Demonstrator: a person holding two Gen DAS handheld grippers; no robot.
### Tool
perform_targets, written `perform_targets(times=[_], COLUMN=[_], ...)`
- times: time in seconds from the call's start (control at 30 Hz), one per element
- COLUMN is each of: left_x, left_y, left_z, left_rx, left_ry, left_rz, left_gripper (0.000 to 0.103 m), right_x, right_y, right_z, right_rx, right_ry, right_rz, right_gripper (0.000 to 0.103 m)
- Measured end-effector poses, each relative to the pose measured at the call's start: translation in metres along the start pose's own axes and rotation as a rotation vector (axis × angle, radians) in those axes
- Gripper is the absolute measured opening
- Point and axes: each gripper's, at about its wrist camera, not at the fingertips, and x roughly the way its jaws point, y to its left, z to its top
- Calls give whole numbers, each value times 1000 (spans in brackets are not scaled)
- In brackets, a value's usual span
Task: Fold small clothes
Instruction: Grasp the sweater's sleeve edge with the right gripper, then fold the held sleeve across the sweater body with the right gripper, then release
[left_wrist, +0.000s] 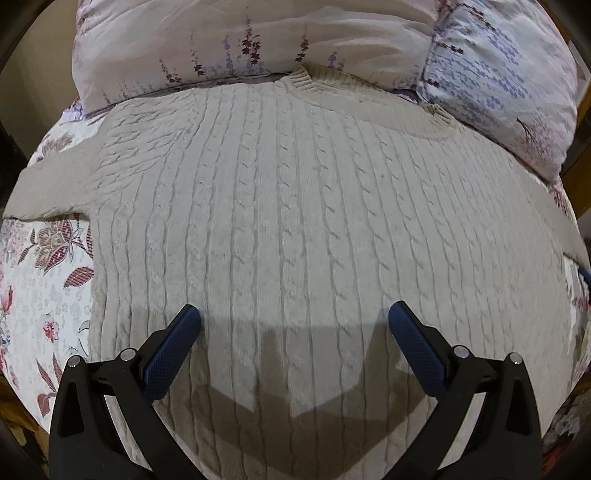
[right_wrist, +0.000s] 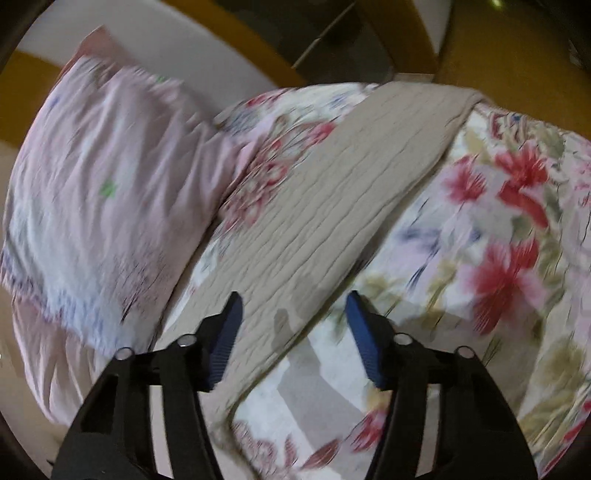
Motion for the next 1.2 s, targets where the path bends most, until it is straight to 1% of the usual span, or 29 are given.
perform_targets(times=[0.03,0.07,0.13,0.2,0.33,0.43,0.5,0.6,0.7,0.83,0.87,0.93,1.07,1.17,1.2], left_x=[0,1,1,1,2,2,1,-2,-5,-7,-8,-11,-18,-22,-23], left_y=[1,2,5,9,14,17,20,23,23,23,23,24,26,28,28], left_z=[2,4,9,13,20,22,23,24,25,27,27,27,28,27,27], left_rx=[-9,-16,-35,-56,-73,-80,-92,-108,-116,-131,-135,-145,-152,-156,-158], left_ry=[1,1,-2,-2,6,8,2,-20,-38,-43,-45,-55,-73,-79,-82], left_rz=[-4,-9,-27,-50,-89,-115,-137,-176,-200,-231,-240,-256,-271,-274,-277], left_gripper=[102,102,102,102,102,102,102,102,102,102,102,102,102,102,102], right_x=[0,2,1,0,-1,-1,-9,-21,-33,-45,-47,-51,-37,-17,-13], right_y=[-5,-9,-18,-24,-30,-19,-5,20,52,100,117,139,175,187,186], right_z=[3,7,13,21,30,32,30,28,20,-8,-23,-50,-106,-147,-154], right_rx=[13,31,57,72,59,0,-58,-144,-242,-387,-439,-517,-649,-711,-714], right_ry=[-6,-13,-27,-43,-66,-83,-114,-149,-165,-150,-135,-102,-7,82,103], right_rz=[-5,-10,-13,-21,-54,-68,-58,-17,46,154,195,251,309,309,311], right_gripper=[42,39,29,25,12,9,9,9,9,9,9,9,9,8,6])
